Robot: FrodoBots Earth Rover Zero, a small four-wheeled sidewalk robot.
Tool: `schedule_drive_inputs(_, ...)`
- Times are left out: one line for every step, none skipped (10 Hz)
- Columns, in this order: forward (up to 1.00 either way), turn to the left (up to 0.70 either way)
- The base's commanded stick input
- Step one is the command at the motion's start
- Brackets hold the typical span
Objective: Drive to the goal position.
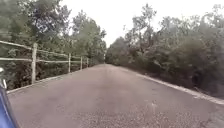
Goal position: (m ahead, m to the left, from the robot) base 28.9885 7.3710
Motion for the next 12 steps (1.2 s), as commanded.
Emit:
schedule_drive_inputs(0.70, 0.00)
schedule_drive_inputs(0.70, 0.00)
schedule_drive_inputs(0.70, 0.00)
schedule_drive_inputs(0.70, 0.00)
schedule_drive_inputs(0.70, 0.00)
schedule_drive_inputs(0.70, 0.00)
schedule_drive_inputs(0.70, 0.00)
schedule_drive_inputs(0.70, 0.00)
schedule_drive_inputs(0.70, 0.00)
schedule_drive_inputs(0.70, 0.00)
schedule_drive_inputs(0.70, 0.00)
schedule_drive_inputs(0.70, 0.00)
